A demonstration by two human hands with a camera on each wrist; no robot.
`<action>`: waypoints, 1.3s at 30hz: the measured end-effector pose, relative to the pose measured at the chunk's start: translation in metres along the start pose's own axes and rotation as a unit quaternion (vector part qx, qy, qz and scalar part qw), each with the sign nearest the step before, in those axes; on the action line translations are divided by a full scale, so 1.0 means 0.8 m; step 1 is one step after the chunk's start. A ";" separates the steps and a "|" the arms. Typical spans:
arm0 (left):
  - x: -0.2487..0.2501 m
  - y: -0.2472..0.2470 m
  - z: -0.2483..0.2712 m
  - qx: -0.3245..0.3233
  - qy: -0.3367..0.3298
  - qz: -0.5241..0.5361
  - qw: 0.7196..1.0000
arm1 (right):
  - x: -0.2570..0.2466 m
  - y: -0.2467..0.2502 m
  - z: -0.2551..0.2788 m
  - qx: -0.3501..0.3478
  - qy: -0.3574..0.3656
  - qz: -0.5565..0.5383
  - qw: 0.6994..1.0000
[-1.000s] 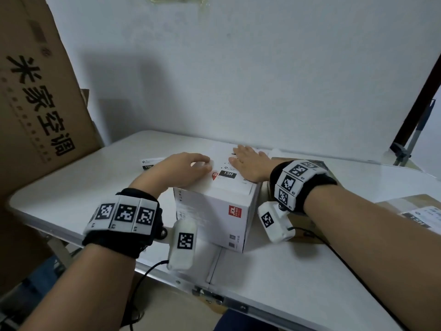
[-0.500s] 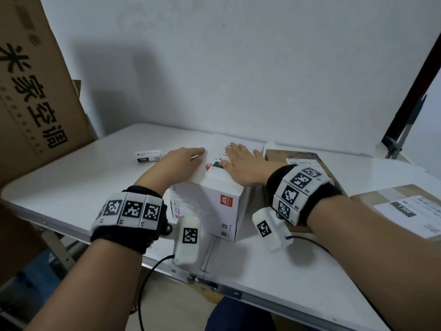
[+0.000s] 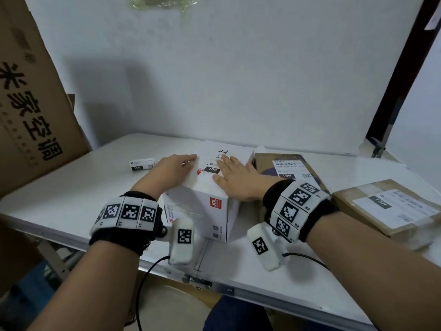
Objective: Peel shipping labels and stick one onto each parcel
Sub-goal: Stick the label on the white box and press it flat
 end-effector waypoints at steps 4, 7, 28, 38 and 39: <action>0.001 -0.002 0.003 0.006 0.009 0.013 1.000 | 0.007 0.000 0.011 -0.006 -0.007 -0.003 1.000; 0.002 -0.003 0.005 0.020 0.014 0.028 0.999 | 0.013 0.003 0.017 -0.015 -0.012 -0.003 1.000; 0.020 -0.013 0.022 -0.053 0.035 0.177 0.982 | 0.033 0.019 -0.057 0.031 -0.099 -0.010 0.995; 0.028 -0.016 0.022 -0.050 0.046 0.143 0.987 | 0.005 0.007 -0.047 0.027 -0.074 0.003 0.997; 0.028 -0.016 0.022 -0.049 0.048 0.143 0.987 | 0.004 0.006 -0.045 0.027 -0.072 0.001 0.997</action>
Point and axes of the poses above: each hand's wrist, its own z-axis away from the middle knuckle, its own y-axis out of the back of the hand, x = y × z, the point moved 2 cm from there along -z, towards the middle knuckle
